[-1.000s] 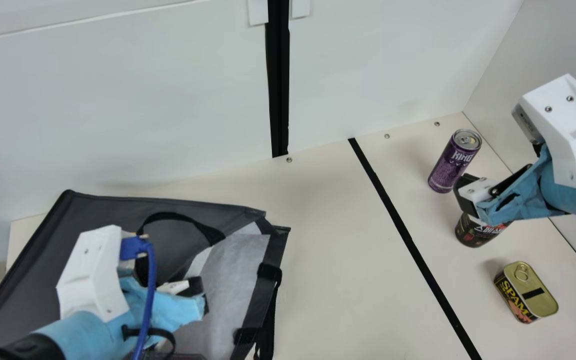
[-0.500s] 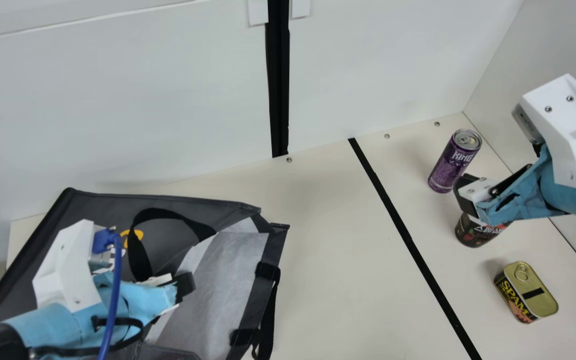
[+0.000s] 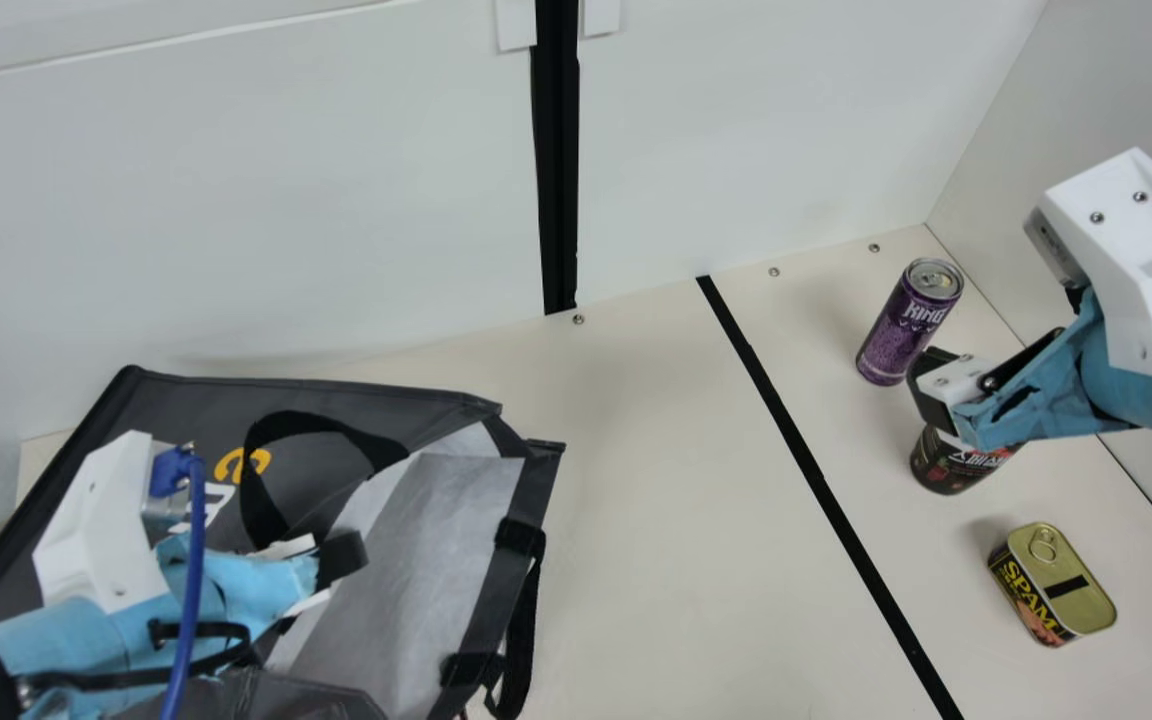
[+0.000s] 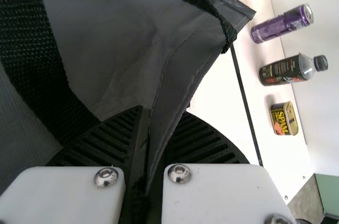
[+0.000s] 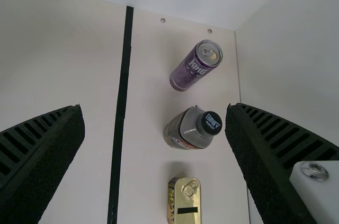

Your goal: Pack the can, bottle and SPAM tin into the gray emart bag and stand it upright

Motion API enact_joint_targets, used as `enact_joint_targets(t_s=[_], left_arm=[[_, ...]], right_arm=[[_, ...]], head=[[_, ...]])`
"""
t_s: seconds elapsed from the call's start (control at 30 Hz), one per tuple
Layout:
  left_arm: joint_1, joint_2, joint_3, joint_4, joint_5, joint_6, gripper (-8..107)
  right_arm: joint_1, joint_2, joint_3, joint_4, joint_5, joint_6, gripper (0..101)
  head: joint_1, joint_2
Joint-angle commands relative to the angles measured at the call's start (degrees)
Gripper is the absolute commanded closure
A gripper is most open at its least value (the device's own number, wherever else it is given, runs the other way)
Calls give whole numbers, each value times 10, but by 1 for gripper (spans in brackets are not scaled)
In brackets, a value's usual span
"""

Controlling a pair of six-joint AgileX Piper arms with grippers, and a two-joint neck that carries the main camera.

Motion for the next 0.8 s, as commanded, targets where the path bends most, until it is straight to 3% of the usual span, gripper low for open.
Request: enact_joint_targets(t_s=[0.0, 0.77], left_arm=[[3, 2, 0, -1, 0, 2, 107], [25, 13, -14, 3, -2, 10, 107]], right_arm=[[0, 0, 0, 0, 0, 0, 6], [0, 0, 0, 0, 0, 0, 6]], head=[[-13, 0], [-13, 0]])
